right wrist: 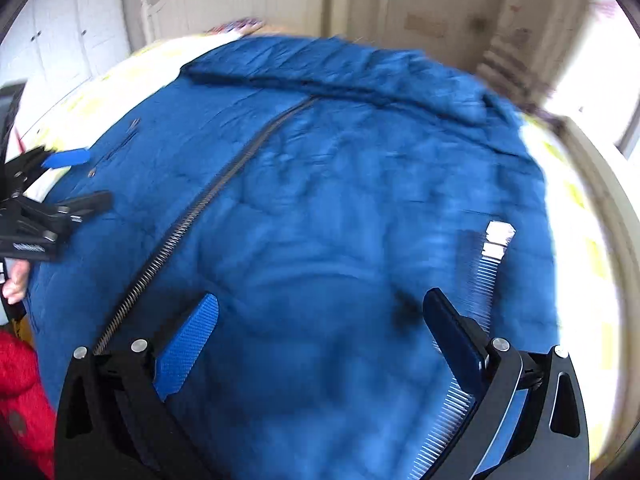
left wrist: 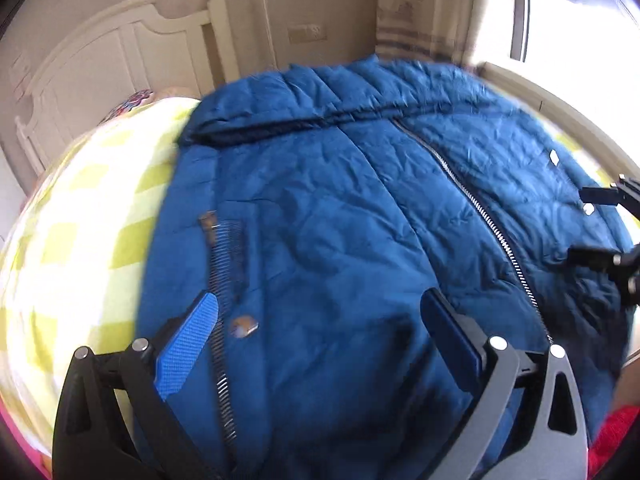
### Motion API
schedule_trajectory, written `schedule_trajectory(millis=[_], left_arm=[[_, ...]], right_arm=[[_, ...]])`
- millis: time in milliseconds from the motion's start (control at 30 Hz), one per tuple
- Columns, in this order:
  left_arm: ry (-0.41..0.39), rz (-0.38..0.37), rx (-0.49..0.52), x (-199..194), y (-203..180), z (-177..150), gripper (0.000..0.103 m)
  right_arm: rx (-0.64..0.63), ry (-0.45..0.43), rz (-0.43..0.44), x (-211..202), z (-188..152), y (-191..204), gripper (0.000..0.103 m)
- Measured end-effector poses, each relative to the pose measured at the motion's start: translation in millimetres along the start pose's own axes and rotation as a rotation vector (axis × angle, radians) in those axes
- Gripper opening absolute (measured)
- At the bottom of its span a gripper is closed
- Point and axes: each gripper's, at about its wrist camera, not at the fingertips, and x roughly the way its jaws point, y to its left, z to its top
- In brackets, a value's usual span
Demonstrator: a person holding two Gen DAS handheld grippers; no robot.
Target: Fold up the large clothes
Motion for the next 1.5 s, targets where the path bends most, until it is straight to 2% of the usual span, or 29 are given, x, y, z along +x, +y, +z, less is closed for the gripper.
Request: schedule_trajectory(millis=[100, 133, 167, 200, 233, 333, 467, 500, 567, 600, 700, 733, 800, 900, 967, 1033, 1067, 1100, 1133, 1167, 1233, 1333, 1400, 1467, 1500], left_arm=[[0.048, 0.068, -0.051, 7.3, 26.0, -12.8, 0.101], [0.079, 0.045, -0.093, 16.3, 37.9, -20.4, 0.101], [0.060, 0.014, -0.121, 13.3, 44.8, -24.7, 0.101], [0.051, 0.022, -0.122, 10.9, 46.2, -26.7, 0.101], [0.059, 0.046, -0.095, 10.1, 42.5, -26.7, 0.101], [0.060, 0.112, -0.072, 0.1, 37.0, -26.2, 0.101], [0.053, 0.148, -0.069, -10.3, 41.5, -35.5, 0.101], [0.056, 0.132, -0.078, -8.6, 44.4, -39.3, 0.101], [0.057, 0.091, -0.121, -7.2, 53.2, -45.1, 0.101], [0.067, 0.088, -0.131, -7.1, 54.4, -44.0, 0.101], [0.075, 0.154, -0.102, -13.6, 42.0, -34.2, 0.099], [0.056, 0.140, -0.089, -19.3, 34.7, -30.6, 0.099], [0.028, 0.083, -0.072, -28.6, 20.3, -24.1, 0.100], [0.006, 0.032, 0.014, -29.6, -16.5, -14.8, 0.100], [0.027, 0.028, 0.099, -18.1, -43.2, -15.4, 0.100], [0.057, 0.047, 0.142, -3.9, -57.5, -20.4, 0.101], [0.027, 0.039, 0.126, -2.3, -55.8, -24.3, 0.101], [0.033, 0.016, 0.106, -1.1, -51.3, -25.4, 0.101], [0.048, -0.016, 0.074, -0.1, -44.4, -25.4, 0.101], [0.059, -0.029, 0.063, 2.1, -42.5, -24.7, 0.101], [0.060, -0.011, 0.067, -4.2, -35.3, -25.1, 0.101], [0.024, 0.028, 0.048, -19.7, -21.2, -31.4, 0.101], [0.014, 0.052, 0.013, -26.6, -4.8, -39.1, 0.101], [0.049, 0.089, -0.015, -20.8, 14.1, -49.8, 0.101], [0.053, 0.072, -0.038, -19.0, 22.2, -54.6, 0.101]], right_arm=[[0.053, 0.004, -0.089, -9.4, -19.3, -27.8, 0.098], [0.086, 0.040, -0.104, -3.0, -29.8, -43.8, 0.098], [0.114, 0.042, -0.071, 0.3, -38.3, -54.4, 0.098], [0.150, 0.012, -0.026, -1.1, -44.9, -62.1, 0.098], [0.156, -0.002, -0.019, -2.8, -48.6, -63.8, 0.098], [0.138, 0.007, -0.059, -13.0, -49.5, -60.4, 0.098], [0.088, -0.030, -0.147, -30.5, -56.6, -59.7, 0.098], [0.108, -0.021, -0.132, -28.6, -63.2, -66.2, 0.098], [0.226, -0.031, -0.014, -21.6, -76.4, -85.1, 0.098], [0.242, -0.061, -0.007, -23.9, -80.0, -87.9, 0.098], [0.247, -0.031, -0.072, -31.6, -74.3, -80.1, 0.097], [0.238, -0.030, -0.101, -36.7, -71.2, -75.7, 0.097], [0.183, -0.092, -0.139, -53.2, -60.4, -60.6, 0.097], [0.124, -0.157, -0.011, -65.5, -41.3, -29.4, 0.097], [0.057, -0.136, 0.040, -54.7, -33.4, -5.6, 0.097], [-0.004, -0.083, 0.043, -33.5, -30.1, 17.1, 0.097], [-0.031, -0.044, 0.038, -19.7, -31.5, 25.7, 0.097], [-0.040, -0.038, 0.032, -11.1, -33.1, 29.1, 0.098], [-0.022, -0.085, 0.052, -9.8, -36.3, 24.7, 0.099], [-0.011, -0.086, 0.072, -10.4, -38.0, 20.9, 0.098], [-0.028, -0.067, 0.063, -17.3, -39.1, 17.4, 0.097], [-0.036, -0.064, -0.008, -31.8, -42.6, 13.0, 0.097], [0.002, -0.088, -0.041, -42.6, -52.8, -3.5, 0.097], [0.047, -0.060, -0.071, -36.3, -68.0, -19.1, 0.097], [0.085, -0.062, -0.033, -31.4, -77.0, -30.0, 0.098]])
